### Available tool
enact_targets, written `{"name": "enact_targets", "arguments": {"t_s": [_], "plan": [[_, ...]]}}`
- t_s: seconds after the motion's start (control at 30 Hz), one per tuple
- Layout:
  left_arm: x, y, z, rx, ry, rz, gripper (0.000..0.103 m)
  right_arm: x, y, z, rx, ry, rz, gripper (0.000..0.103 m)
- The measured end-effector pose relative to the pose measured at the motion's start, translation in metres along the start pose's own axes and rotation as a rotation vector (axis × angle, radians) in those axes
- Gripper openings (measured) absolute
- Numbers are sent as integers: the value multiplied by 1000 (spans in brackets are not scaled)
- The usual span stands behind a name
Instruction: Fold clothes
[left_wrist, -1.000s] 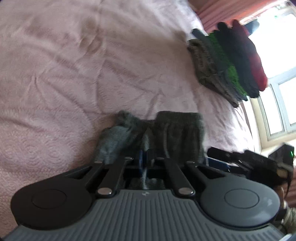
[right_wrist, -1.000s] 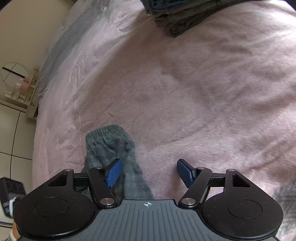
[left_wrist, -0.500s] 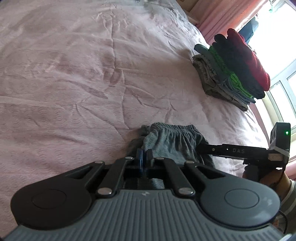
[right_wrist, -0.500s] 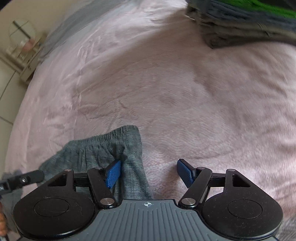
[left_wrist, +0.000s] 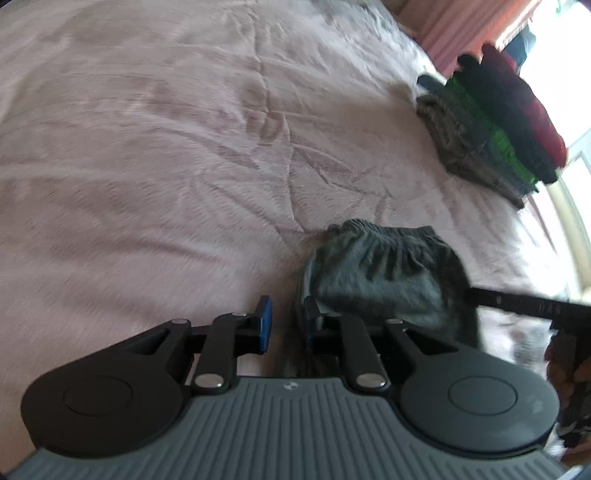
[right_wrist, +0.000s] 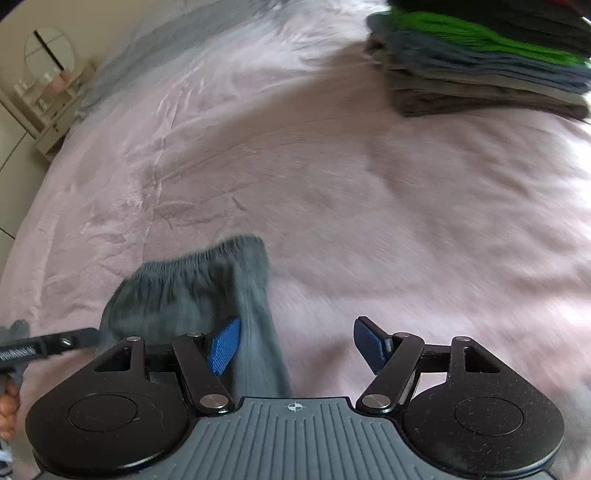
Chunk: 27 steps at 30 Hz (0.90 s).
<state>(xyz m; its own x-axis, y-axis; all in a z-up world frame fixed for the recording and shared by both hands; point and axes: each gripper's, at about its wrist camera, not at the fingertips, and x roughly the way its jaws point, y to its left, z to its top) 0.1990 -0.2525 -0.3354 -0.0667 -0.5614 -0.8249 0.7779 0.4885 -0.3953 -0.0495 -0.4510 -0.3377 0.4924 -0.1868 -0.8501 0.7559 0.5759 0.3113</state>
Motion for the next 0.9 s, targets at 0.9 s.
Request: {"name": "enact_targets", "arguments": {"t_s": [0.9], "plan": [[-53, -3, -94, -67, 45, -14, 2, -83, -54, -107, 233, 59, -68, 71]]}}
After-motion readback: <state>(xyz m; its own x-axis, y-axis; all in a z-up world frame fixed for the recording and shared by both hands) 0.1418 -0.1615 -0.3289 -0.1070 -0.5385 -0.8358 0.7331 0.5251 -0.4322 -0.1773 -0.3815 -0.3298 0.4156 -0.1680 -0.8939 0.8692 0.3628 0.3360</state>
